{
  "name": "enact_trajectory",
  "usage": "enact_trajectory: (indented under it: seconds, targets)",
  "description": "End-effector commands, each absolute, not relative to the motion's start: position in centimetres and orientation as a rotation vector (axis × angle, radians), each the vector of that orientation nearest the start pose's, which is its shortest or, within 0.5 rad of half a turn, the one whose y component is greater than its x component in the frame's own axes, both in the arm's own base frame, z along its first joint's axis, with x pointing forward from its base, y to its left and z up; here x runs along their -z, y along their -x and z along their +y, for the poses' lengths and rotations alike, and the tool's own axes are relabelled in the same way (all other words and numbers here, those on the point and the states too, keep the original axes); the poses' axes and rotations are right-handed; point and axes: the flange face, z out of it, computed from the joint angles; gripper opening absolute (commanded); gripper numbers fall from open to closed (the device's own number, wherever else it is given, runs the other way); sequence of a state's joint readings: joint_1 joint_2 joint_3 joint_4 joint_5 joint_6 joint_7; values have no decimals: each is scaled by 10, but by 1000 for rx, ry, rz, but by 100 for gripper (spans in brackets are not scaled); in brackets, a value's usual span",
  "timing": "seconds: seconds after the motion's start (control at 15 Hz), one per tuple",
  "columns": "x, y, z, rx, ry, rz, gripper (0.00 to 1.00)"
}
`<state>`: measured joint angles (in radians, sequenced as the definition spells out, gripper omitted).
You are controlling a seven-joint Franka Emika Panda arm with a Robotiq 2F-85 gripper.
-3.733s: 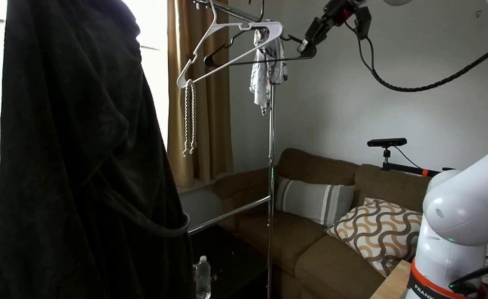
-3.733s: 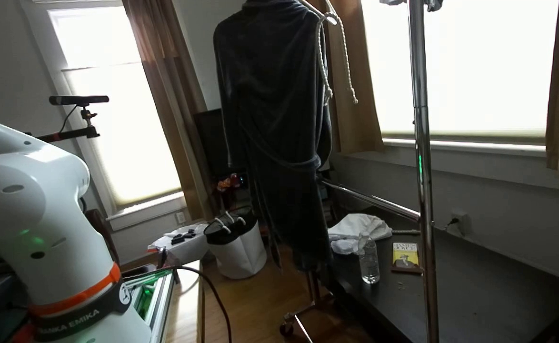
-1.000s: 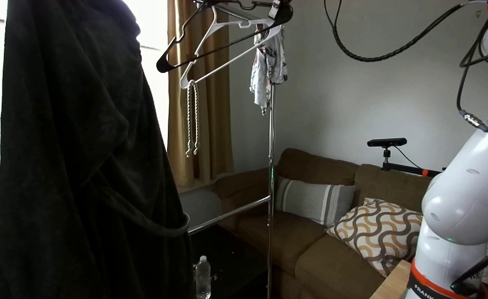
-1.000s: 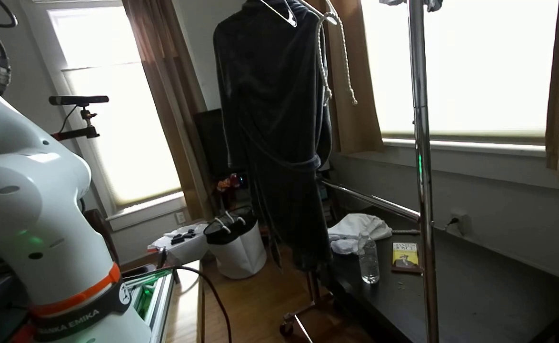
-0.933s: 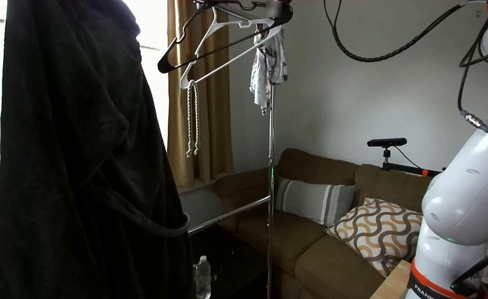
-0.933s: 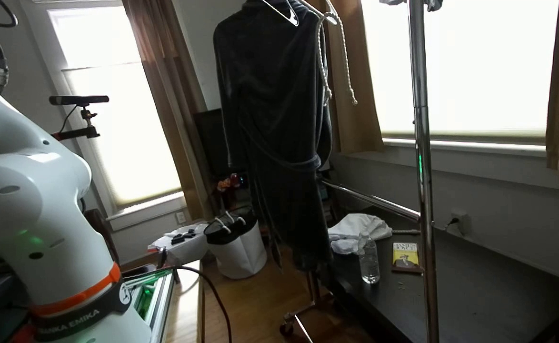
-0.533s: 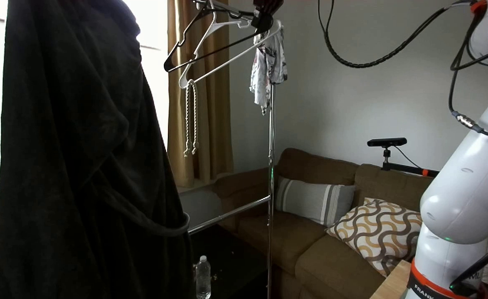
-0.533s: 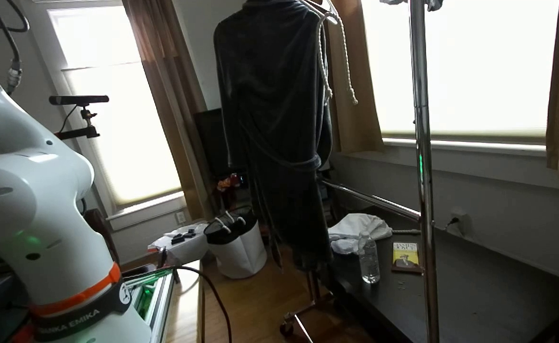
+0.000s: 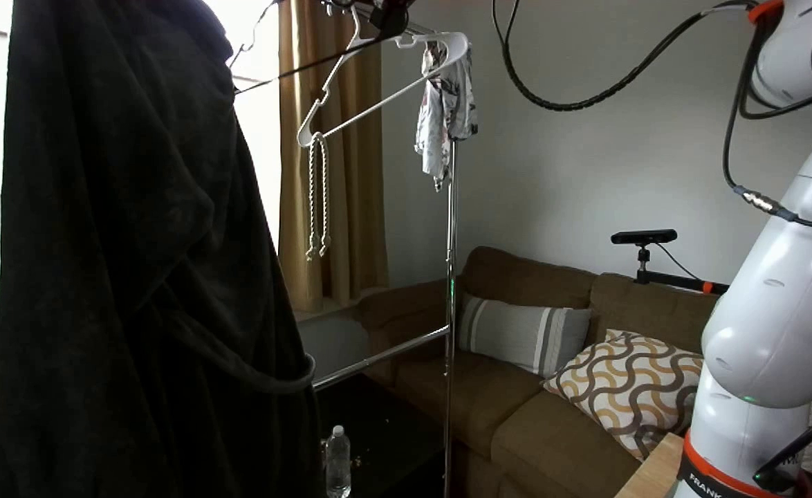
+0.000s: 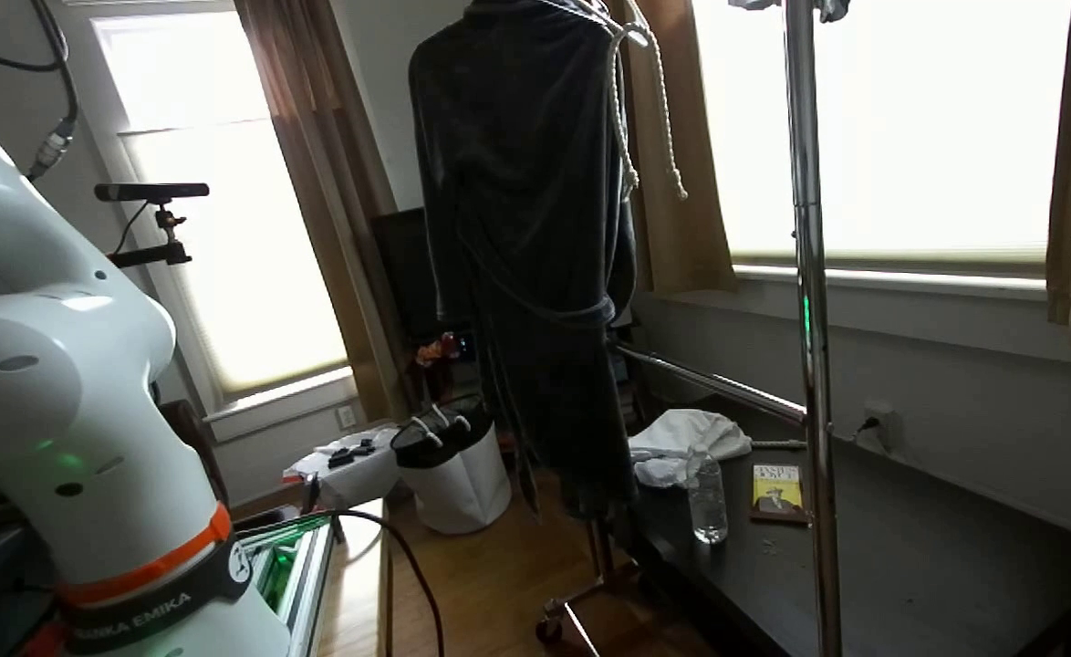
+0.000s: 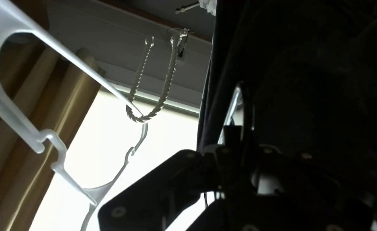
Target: Move the hanger to the left
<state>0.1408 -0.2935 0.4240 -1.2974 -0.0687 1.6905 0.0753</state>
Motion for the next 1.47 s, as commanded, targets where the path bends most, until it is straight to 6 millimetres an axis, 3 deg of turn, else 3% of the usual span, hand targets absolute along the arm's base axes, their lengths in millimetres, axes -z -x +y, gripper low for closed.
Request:
enact_trajectory:
  seconds: [0.0,0.27,0.47,0.67,0.73,0.87,1.0,1.4]
  targets:
    - [-903,-315,293,1102,2816,-766,2]
    - [-881,-346,309,967,2835,-781,2]
    - [-873,-372,303,1029,2943,-643,2]
    - [-864,-386,305,981,3013,-640,2]
    - [-859,-384,308,902,3023,-701,31]
    - [-864,-374,311,865,3018,-728,37]
    - [-878,-356,307,918,2986,-710,52]
    - [-935,-283,265,1204,2844,-451,99]
